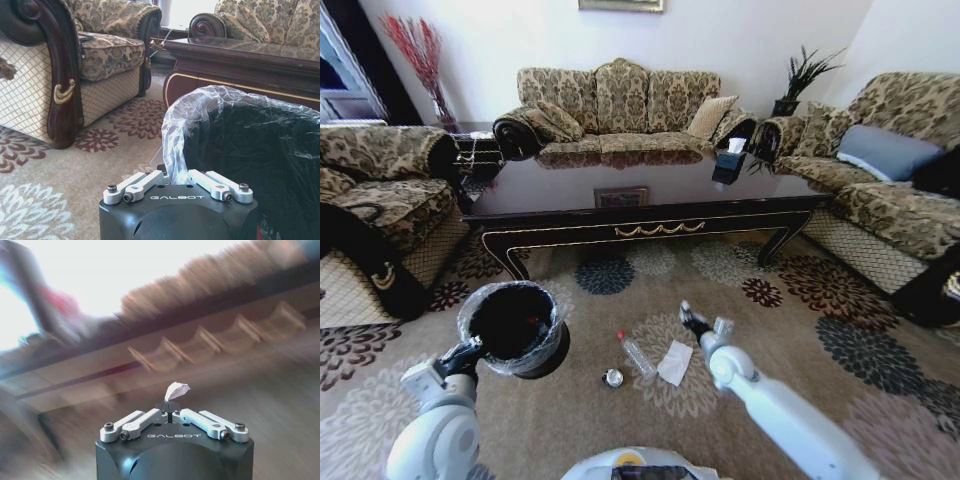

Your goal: Move to the front of the table and pick up the trash from the floor, then place it into the trash bin.

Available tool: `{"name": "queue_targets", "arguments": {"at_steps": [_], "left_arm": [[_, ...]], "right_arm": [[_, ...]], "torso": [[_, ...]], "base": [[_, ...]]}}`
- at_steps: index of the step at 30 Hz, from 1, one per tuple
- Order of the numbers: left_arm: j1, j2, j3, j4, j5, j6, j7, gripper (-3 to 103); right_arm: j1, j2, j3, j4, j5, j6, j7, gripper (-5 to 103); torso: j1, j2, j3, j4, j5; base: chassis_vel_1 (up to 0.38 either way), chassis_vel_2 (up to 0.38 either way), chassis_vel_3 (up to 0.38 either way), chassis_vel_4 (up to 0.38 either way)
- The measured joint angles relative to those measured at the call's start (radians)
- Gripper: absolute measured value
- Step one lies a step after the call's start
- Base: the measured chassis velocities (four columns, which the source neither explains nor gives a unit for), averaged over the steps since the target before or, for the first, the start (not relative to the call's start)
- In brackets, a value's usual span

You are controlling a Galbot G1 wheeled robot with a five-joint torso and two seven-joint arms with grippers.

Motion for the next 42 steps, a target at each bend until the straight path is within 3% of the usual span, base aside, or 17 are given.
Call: {"name": "queue_targets", "arguments": {"at_steps": [2, 5, 9, 12, 16, 18, 20, 24, 42], "left_arm": [[-0.001, 0.000, 0.006, 0.003, 0.006, 0.001, 0.004, 3], [-0.005, 0.000, 0.014, 0.003, 0.011, 0.006, 0.007, 3], [-0.015, -0.009, 0.023, 0.004, 0.020, 0.013, 0.008, 3], [-0.018, -0.013, 0.026, 0.007, 0.028, 0.013, 0.011, 3], [-0.024, -0.015, 0.029, 0.010, 0.035, 0.014, 0.019, 3], [-0.027, -0.016, 0.029, 0.011, 0.035, 0.015, 0.020, 3], [-0.031, -0.018, 0.028, 0.015, 0.034, 0.015, 0.021, 3], [-0.035, -0.018, 0.027, 0.018, 0.030, 0.015, 0.021, 3], [-0.051, -0.011, 0.016, 0.027, 0.014, 0.014, 0.022, 3]], "right_arm": [[0.065, -0.026, -0.046, 0.010, 0.020, 0.096, -0.130, 0], [0.197, -0.063, -0.145, 0.019, 0.063, 0.183, -0.298, 0], [0.326, -0.083, -0.266, 0.022, 0.071, 0.222, -0.379, 0], [0.390, -0.085, -0.335, 0.024, 0.069, 0.230, -0.387, 0], [0.647, -0.053, -0.559, 0.017, 0.068, 0.236, -0.396, 0], [0.694, -0.035, -0.596, 0.010, 0.067, 0.236, -0.397, 0], [0.806, 0.027, -0.687, -0.023, 0.067, 0.236, -0.399, 0], [0.888, 0.091, -0.761, -0.065, 0.069, 0.234, -0.400, 0], [0.939, 0.227, -0.942, -0.191, -0.033, 0.271, -0.417, 0]], "torso": [[0.000, 0.000, 0.000, 0.0003, 0.0001], [0.000, 0.000, 0.000, 0.0004, 0.0001], [0.000, 0.000, 0.000, 0.0002, 0.0003], [0.000, 0.000, 0.000, -0.0002, 0.0000], [0.000, 0.000, 0.000, 0.0002, -0.0003], [0.000, 0.000, 0.000, 0.0003, -0.0002], [0.000, 0.000, 0.000, 0.0004, -0.0001], [0.000, 0.000, 0.000, 0.0003, -0.0003], [0.000, 0.000, 0.000, 0.0000, 0.0000]], "base": [[0.000, 0.000, 0.000, 0.000], [0.000, 0.000, 0.000, 0.000], [0.000, 0.000, 0.000, 0.000], [0.000, 0.000, 0.000, 0.000], [0.000, 0.000, 0.000, 0.000], [0.000, 0.000, 0.000, 0.000], [0.000, 0.000, 0.000, 0.000], [0.000, 0.000, 0.000, 0.000], [0.000, 0.000, 0.000, 0.000]]}}
